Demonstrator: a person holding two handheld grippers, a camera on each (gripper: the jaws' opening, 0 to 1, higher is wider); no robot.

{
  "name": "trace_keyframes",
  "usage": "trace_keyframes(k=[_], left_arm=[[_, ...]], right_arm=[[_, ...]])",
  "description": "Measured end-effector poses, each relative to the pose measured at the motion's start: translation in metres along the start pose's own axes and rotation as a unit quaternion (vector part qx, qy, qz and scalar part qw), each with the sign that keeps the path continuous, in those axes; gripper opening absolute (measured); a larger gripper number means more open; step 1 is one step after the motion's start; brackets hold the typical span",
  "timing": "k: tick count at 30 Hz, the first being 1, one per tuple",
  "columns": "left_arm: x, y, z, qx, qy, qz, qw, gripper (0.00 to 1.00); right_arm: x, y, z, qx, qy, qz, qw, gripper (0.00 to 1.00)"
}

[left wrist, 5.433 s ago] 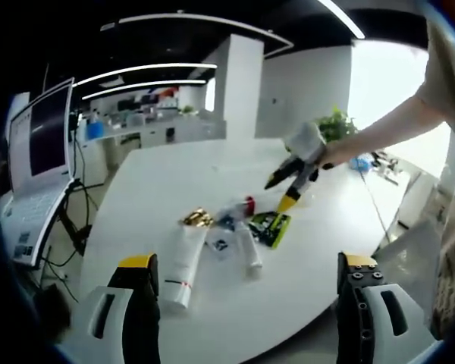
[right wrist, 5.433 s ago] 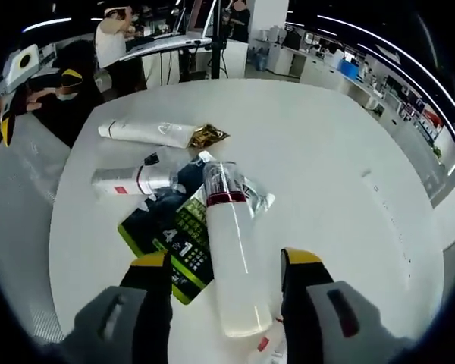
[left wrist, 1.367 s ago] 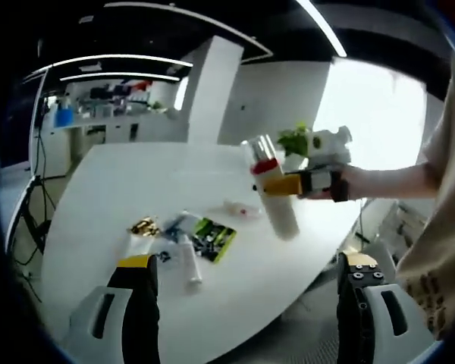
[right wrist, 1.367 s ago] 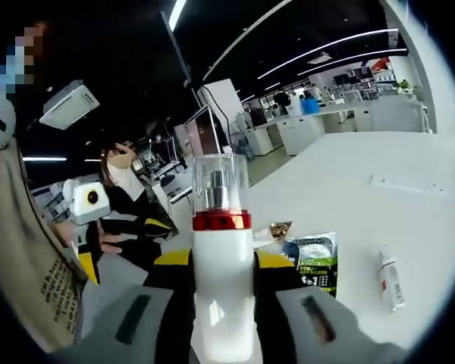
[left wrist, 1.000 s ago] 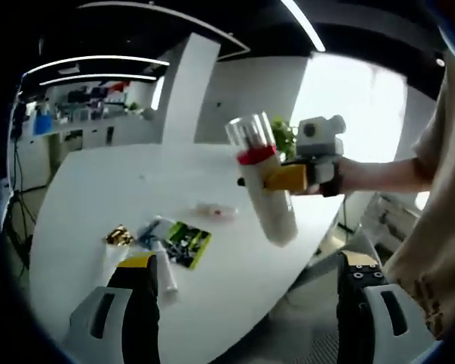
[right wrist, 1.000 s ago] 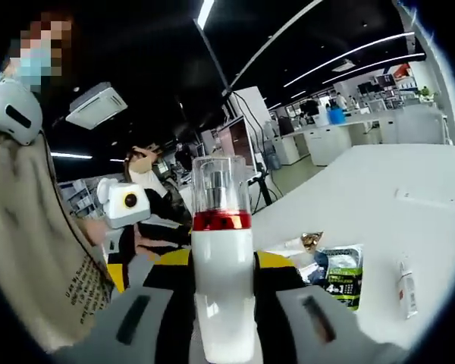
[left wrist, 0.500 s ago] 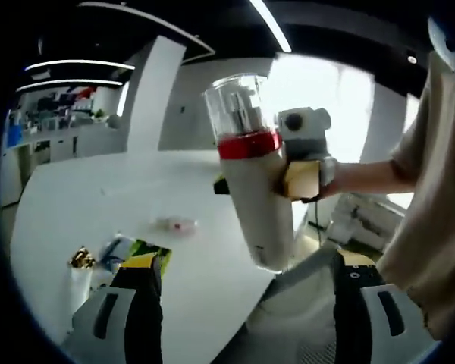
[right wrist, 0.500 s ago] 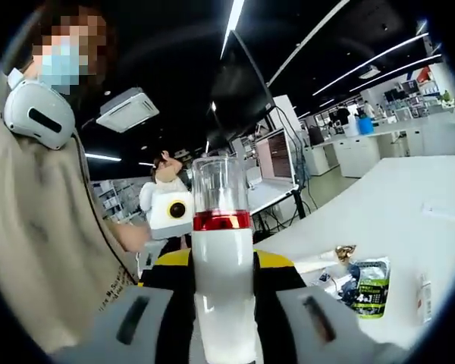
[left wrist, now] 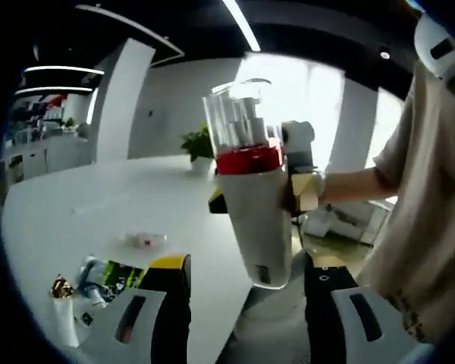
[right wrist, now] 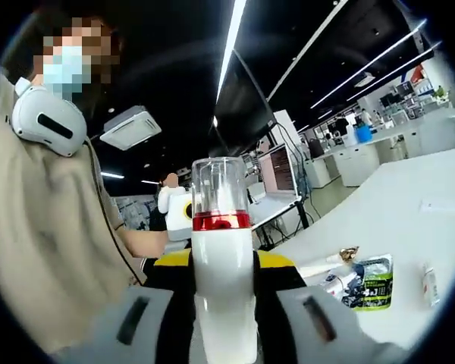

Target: Arrange the skincare products in the storage area until every visible bottle or jar stands upright without overlapping.

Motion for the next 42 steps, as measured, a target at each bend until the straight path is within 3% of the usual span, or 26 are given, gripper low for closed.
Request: trace_keyframes(k=[3, 8, 15, 21, 26, 29, 32, 36, 42], left_arm=[[-0.012, -0.003, -0.007, 0.007, -0.015, 0.036, 0.9992, 0.5], [-0.023, -0.001, -0.013, 0.027, -0.035, 0.06, 0.9972, 0.48], [-0.031, 0.002, -0.009, 0.025, -0.018, 0.073, 0.9969, 0.42], [-0.032, 0.003, -0.014, 0.032, -0.03, 0.084, 0.9955, 0.31], [-0.029, 0.01, -0.015, 0.027, -0.028, 0.071, 0.9968, 0.29], [-0.029, 0.012, -0.015, 0.013, -0.005, 0.046, 0.9988, 0.28], [-0.03, 0.014, -0.013, -0.036, 0.008, 0.023, 0.9991, 0.28], [-0.033, 0.018, -0.013, -0.044, 0.037, 0.008, 0.9983, 0.27], [-0.032, 0.023, -0.005, -0.066, 0.077, -0.007, 0.9949, 0.27]], right_arm=[[0.005, -0.001, -0.002, -0.003, -0.018, 0.004, 0.9998, 0.28], [0.007, -0.002, -0.004, -0.003, -0.024, 0.003, 0.9997, 0.28], [0.008, -0.004, -0.007, 0.004, -0.03, 0.008, 0.9995, 0.28], [0.002, -0.008, -0.006, 0.01, -0.03, 0.004, 0.9995, 0.28], [-0.003, -0.012, -0.007, 0.013, -0.029, 0.002, 0.9995, 0.29], [-0.005, -0.014, -0.006, 0.019, -0.017, 0.005, 0.9996, 0.3], [-0.005, -0.015, -0.006, 0.007, -0.005, 0.007, 0.9999, 0.33], [-0.004, -0.016, -0.006, 0.015, -0.003, 0.03, 0.9994, 0.34], [-0.004, -0.009, -0.017, 0.065, -0.007, 0.074, 0.9952, 0.32]])
Point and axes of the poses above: the point that each gripper's makers call its tool centre point, and the gripper's own axes: x roughly backward along the fingers, y roughly to its left, z roughly out of its underside, the point moved 8 cm from there along x, roughly backward along the fingers, and after that the axes turned 3 degrees about -y, right-handed, at the moved point
